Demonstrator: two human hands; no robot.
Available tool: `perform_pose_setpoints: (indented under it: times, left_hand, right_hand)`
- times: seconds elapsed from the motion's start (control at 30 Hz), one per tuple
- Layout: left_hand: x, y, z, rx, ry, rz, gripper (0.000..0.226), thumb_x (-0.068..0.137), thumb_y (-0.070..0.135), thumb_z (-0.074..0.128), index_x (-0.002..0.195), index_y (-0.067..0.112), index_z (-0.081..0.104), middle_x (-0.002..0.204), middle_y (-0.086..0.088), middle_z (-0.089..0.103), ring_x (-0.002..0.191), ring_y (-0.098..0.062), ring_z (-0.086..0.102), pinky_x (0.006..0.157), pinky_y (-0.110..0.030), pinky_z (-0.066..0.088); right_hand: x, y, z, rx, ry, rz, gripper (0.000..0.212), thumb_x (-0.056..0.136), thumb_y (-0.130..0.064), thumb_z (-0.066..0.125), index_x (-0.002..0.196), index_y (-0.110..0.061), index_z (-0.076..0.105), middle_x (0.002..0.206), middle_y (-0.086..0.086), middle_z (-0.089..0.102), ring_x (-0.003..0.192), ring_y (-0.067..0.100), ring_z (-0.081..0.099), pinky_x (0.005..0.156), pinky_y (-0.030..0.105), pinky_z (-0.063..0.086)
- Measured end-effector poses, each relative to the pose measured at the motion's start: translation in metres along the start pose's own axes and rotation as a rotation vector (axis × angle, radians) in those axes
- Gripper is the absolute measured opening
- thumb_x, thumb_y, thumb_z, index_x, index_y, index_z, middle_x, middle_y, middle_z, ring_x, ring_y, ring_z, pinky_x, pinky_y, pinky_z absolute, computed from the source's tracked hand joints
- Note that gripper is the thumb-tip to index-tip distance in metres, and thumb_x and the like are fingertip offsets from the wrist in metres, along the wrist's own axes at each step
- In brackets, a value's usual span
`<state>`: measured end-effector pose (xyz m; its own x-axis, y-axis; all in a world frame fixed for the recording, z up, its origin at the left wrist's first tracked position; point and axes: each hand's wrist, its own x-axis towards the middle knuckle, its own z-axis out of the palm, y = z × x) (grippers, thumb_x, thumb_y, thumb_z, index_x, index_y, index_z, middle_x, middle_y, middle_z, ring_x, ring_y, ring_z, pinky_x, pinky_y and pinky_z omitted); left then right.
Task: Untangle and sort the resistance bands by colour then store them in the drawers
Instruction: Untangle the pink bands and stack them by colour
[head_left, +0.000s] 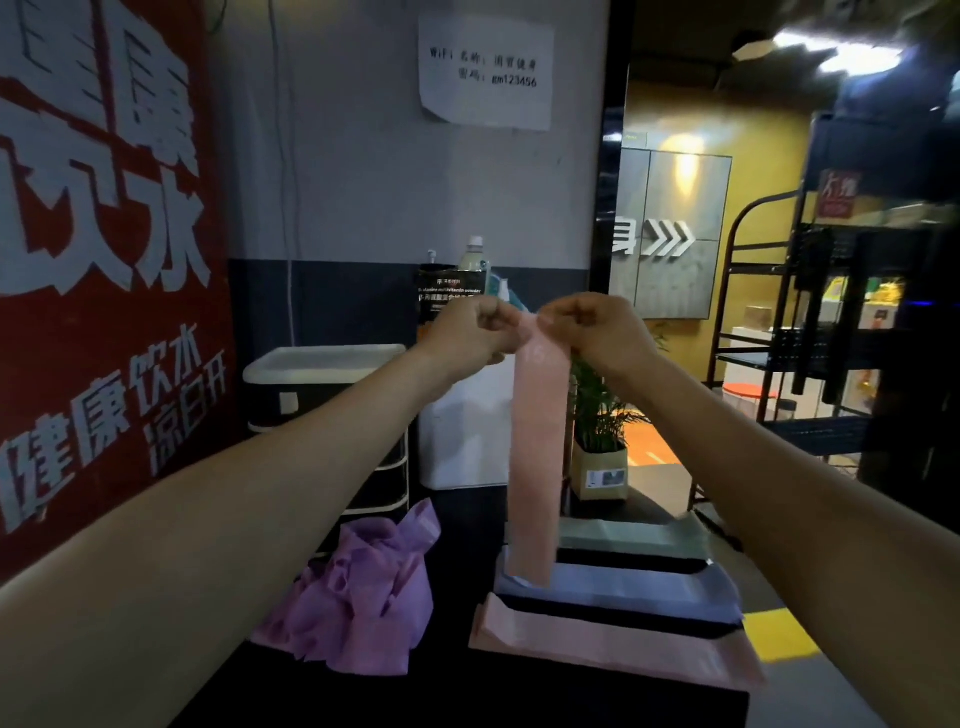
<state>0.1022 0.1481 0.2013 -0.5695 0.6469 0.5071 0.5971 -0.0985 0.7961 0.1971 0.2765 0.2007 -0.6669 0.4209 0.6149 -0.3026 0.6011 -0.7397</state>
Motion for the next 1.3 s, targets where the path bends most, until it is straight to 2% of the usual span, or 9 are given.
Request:
perform_pose_setpoints:
  times: [0.1, 0.33, 0.47, 0.53, 0.6, 0.73, 0.9, 1.1, 1.3]
  left_hand:
    - [-0.002, 0.000, 0.012, -0.027, -0.007, -0.014, 0.014, 0.084, 0.005, 0.066, 0.081, 0.017, 0.059, 0.079, 0.003, 0.057, 0.074, -0.007, 0.055, 0.068, -0.020, 0.050]
    - [-0.011, -0.004, 0.024, 0.000, -0.152, -0.076, 0.023, 0.078, 0.010, 0.074, 0.096, 0.015, 0.060, 0.092, -0.002, 0.065, 0.087, -0.015, 0.063, 0.080, -0.029, 0.053]
    - [-0.017, -0.004, 0.029, -0.031, -0.158, -0.066, 0.014, 0.082, 0.007, 0.069, 0.082, 0.017, 0.059, 0.081, 0.002, 0.063, 0.076, -0.008, 0.061, 0.065, -0.018, 0.051]
    - [-0.018, -0.005, 0.030, -0.044, -0.133, -0.060, 0.015, 0.083, 0.003, 0.066, 0.082, 0.017, 0.059, 0.083, 0.000, 0.062, 0.078, -0.010, 0.060, 0.066, -0.018, 0.052]
    - [-0.018, -0.005, 0.032, -0.124, -0.094, -0.085, 0.014, 0.084, 0.002, 0.063, 0.085, 0.015, 0.060, 0.087, -0.002, 0.063, 0.082, -0.012, 0.060, 0.069, -0.020, 0.053]
    - [-0.024, -0.010, 0.030, -0.276, 0.024, -0.149, 0.017, 0.088, 0.003, 0.059, 0.084, 0.019, 0.057, 0.087, 0.002, 0.061, 0.081, -0.009, 0.059, 0.063, -0.017, 0.052]
    - [-0.037, -0.038, 0.014, -0.401, 0.203, -0.265, 0.020, 0.091, 0.006, 0.055, 0.081, 0.023, 0.055, 0.088, 0.005, 0.061, 0.082, -0.009, 0.057, 0.067, -0.023, 0.046]
    - [-0.063, -0.089, 0.012, -0.518, 0.374, -0.463, 0.019, 0.095, 0.010, 0.050, 0.082, 0.022, 0.048, 0.084, 0.004, 0.057, 0.072, -0.008, 0.054, 0.058, -0.021, 0.046]
    - [-0.079, -0.127, 0.027, -0.522, 0.432, -0.587, 0.019, 0.094, 0.003, 0.050, 0.082, 0.017, 0.046, 0.082, -0.003, 0.056, 0.070, -0.011, 0.054, 0.056, -0.022, 0.051]
  right_hand:
    - [-0.011, 0.007, -0.013, 0.062, 0.003, 0.077, 0.009, 0.085, -0.008, 0.064, 0.078, -0.014, 0.064, 0.090, 0.010, 0.066, 0.086, 0.024, 0.067, 0.078, 0.035, 0.058]
    - [-0.026, 0.006, -0.023, -0.071, -0.066, 0.028, 0.009, 0.084, -0.011, 0.065, 0.076, -0.015, 0.063, 0.080, 0.006, 0.065, 0.072, 0.019, 0.063, 0.069, 0.028, 0.056]
    - [-0.030, 0.008, -0.023, -0.099, -0.106, 0.027, 0.004, 0.084, -0.014, 0.066, 0.082, -0.011, 0.064, 0.079, 0.006, 0.066, 0.071, 0.016, 0.061, 0.068, 0.026, 0.055]
    - [-0.037, 0.015, -0.022, -0.088, -0.145, 0.059, 0.015, 0.082, -0.014, 0.068, 0.093, -0.005, 0.063, 0.088, 0.013, 0.067, 0.079, 0.019, 0.065, 0.073, 0.032, 0.056]
    - [-0.050, 0.028, -0.020, -0.054, -0.259, 0.115, 0.019, 0.078, -0.009, 0.072, 0.095, -0.004, 0.064, 0.086, 0.005, 0.069, 0.076, 0.010, 0.067, 0.067, 0.021, 0.056]
    - [-0.073, 0.058, -0.012, -0.168, -0.414, 0.212, 0.013, 0.075, -0.005, 0.074, 0.072, -0.013, 0.064, 0.068, -0.006, 0.063, 0.056, -0.002, 0.059, 0.054, 0.008, 0.044]
    - [-0.084, 0.077, -0.012, -0.190, -0.412, 0.279, 0.018, 0.078, -0.006, 0.073, 0.090, 0.006, 0.066, 0.088, 0.024, 0.066, 0.076, 0.021, 0.058, 0.076, 0.039, 0.050]
    - [-0.109, 0.104, -0.034, -0.501, -0.590, 0.326, 0.008, 0.080, -0.011, 0.070, 0.078, -0.013, 0.063, 0.076, 0.001, 0.057, 0.069, 0.016, 0.052, 0.064, 0.026, 0.041]
    - [-0.137, 0.135, -0.063, -0.650, -0.572, 0.464, 0.008, 0.088, -0.012, 0.057, 0.091, -0.006, 0.062, 0.074, -0.006, 0.046, 0.069, 0.010, 0.046, 0.056, 0.017, 0.033]
